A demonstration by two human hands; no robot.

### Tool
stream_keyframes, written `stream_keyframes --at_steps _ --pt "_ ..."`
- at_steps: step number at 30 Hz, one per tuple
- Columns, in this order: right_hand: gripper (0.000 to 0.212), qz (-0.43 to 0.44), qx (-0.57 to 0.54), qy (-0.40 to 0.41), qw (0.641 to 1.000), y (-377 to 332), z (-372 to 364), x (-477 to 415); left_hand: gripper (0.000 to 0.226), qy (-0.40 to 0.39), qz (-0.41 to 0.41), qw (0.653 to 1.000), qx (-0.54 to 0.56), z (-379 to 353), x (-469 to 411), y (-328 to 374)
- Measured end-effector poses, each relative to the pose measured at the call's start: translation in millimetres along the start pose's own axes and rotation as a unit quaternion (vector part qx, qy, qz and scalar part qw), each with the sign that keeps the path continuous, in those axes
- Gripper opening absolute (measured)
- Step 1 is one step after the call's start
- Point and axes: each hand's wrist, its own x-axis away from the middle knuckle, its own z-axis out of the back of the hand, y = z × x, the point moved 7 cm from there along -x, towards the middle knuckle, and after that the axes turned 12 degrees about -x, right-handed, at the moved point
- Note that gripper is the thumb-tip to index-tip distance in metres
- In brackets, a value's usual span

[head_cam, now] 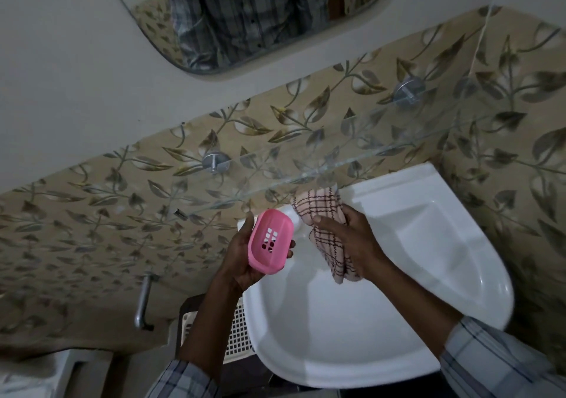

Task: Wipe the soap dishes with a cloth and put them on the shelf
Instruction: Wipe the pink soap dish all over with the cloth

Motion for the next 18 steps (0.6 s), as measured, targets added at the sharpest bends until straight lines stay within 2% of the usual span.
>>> stream_keyframes --at_steps 1,2,3,4,5,6,7,8,11,15,18 --pt "0.032 0.033 0.050 0.006 0.998 -6.3 -3.5 -0.4 0.082 0.002 0.001 1.000 -0.005 -0.8 -1.8 0.9" --pt "0.030 0.104 0.121 0.019 0.987 -17.1 -6.4 1.0 0.080 0.002 0.003 1.000 -0.017 -2.1 -3.6 1.7" --pt "0.024 0.218 0.207 0.020 0.953 -31.6 -12.9 4.6 0.079 0.002 0.006 0.999 -0.035 -4.6 -5.1 3.0" --pt "0.021 0.343 0.295 -0.005 0.892 -41.9 -25.1 13.5 0.076 0.001 0.011 0.998 -0.054 -7.2 -6.4 3.6" --pt "0.020 0.445 0.377 -0.050 0.811 -43.9 -39.6 24.2 0.072 -0.002 0.017 0.998 -0.067 -9.5 -7.9 4.2" --pt "0.019 0.507 0.441 -0.092 0.735 -39.0 -50.3 32.6 0.067 -0.008 0.021 0.997 -0.067 -11.4 -9.0 4.5" --pt "0.021 0.533 0.479 -0.125 0.687 -31.9 -55.5 36.7 0.063 -0.014 0.023 0.998 -0.057 -13.7 -9.4 4.9" --pt "0.026 0.529 0.499 -0.151 0.670 -23.8 -56.4 37.4 0.060 -0.014 0.021 0.998 -0.049 -14.2 -9.9 5.2" --pt "0.039 0.467 0.507 -0.203 0.695 -6.1 -54.1 34.6 0.054 0.007 0.015 0.998 -0.061 -9.2 -14.1 2.4" --pt "0.029 0.412 0.484 -0.243 0.733 -1.6 -56.4 27.8 0.048 0.047 0.008 0.996 -0.073 -5.2 -21.9 -7.6" --pt "0.037 0.388 0.480 -0.266 0.740 3.7 -60.0 25.8 0.049 0.081 0.002 0.995 -0.061 -4.7 -28.0 -12.6"
